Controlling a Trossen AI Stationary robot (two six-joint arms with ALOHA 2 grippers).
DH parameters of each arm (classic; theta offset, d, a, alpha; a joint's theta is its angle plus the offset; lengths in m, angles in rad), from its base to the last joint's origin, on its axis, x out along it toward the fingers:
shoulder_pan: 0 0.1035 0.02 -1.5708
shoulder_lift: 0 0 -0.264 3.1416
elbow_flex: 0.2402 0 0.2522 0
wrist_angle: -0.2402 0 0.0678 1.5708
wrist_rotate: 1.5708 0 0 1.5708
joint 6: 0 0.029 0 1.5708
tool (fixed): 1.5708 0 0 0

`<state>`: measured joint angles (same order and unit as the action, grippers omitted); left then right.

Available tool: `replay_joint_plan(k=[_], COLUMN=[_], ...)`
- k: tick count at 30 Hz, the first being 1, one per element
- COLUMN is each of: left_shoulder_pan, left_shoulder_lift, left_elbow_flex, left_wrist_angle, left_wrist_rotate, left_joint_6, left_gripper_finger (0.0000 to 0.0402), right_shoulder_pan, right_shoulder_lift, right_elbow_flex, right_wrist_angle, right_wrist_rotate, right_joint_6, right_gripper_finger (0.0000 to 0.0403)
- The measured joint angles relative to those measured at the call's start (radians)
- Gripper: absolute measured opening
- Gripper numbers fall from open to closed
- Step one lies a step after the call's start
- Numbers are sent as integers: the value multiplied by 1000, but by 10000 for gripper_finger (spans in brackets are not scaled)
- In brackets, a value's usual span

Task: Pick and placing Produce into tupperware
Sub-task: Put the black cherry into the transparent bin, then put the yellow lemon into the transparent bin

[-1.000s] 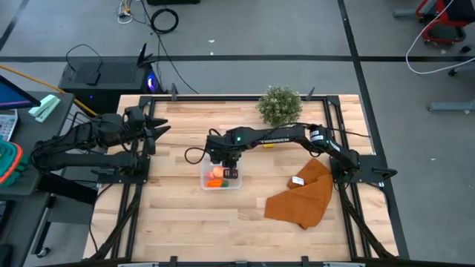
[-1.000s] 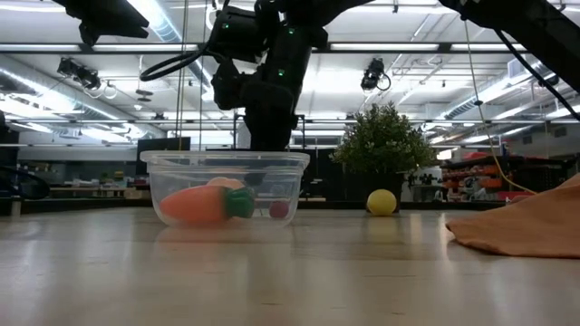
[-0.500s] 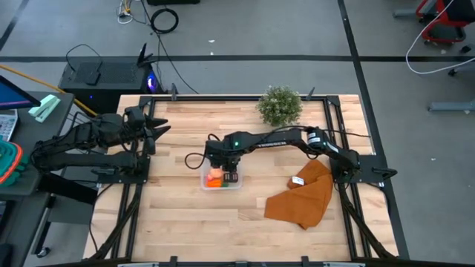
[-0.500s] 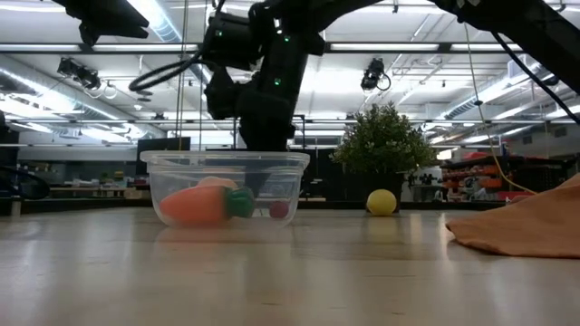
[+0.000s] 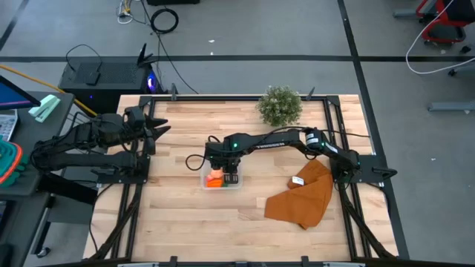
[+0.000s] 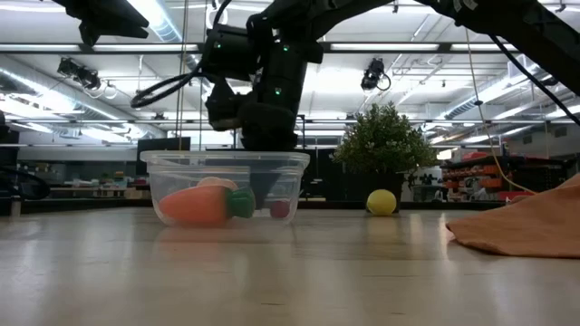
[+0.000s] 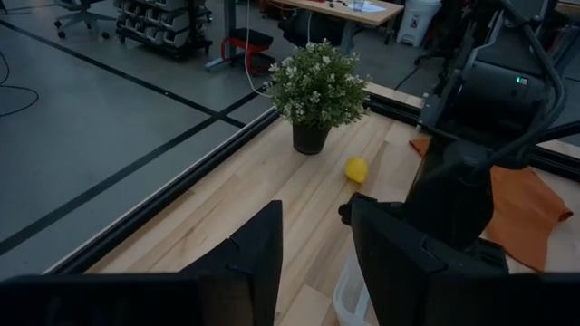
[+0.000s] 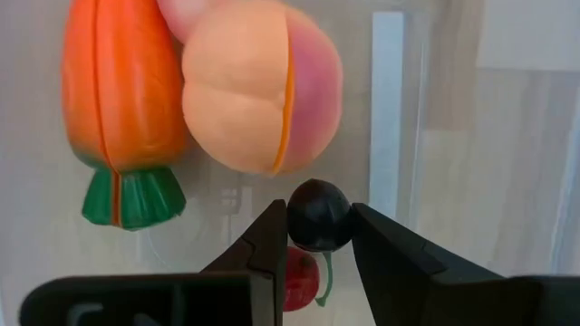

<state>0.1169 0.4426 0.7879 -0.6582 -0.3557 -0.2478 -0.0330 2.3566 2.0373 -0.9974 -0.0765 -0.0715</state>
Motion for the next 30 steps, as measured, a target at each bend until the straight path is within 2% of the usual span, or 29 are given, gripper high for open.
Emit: replay_joint_plan(k=[18, 30], left_shoulder_pan=[0, 0], left_shoulder_lift=[0, 0], left_elbow_flex=[0, 0], left_wrist_angle=[0, 0], left_wrist_rotate=[0, 0], left_joint_6=[0, 0], left_gripper_finger=[146, 147], right_shoulder_pan=[-6, -6], right_shoulder_lift=[0, 0], right_elbow_flex=[1, 1], right_wrist_angle=[28, 27], right_wrist_rotate=[-12, 14], right_joint_6=[3, 29], right_gripper_finger=[84, 165])
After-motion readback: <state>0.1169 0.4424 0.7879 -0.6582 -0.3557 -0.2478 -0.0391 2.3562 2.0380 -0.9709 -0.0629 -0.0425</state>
